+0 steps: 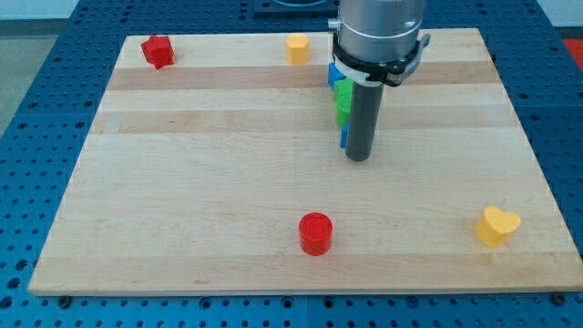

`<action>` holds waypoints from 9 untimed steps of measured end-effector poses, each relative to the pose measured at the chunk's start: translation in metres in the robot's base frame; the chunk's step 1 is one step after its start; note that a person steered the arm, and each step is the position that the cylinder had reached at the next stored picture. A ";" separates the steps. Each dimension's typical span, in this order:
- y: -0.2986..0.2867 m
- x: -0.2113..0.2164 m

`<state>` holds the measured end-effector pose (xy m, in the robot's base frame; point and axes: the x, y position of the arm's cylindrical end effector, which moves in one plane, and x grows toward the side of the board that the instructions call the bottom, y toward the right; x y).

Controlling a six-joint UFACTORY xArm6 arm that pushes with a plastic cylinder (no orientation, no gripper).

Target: Move the yellow heart parallel to the left of the blue triangle

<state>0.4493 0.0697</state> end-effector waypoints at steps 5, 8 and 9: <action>0.043 0.025; 0.151 0.046; 0.170 0.057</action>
<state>0.5062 0.2393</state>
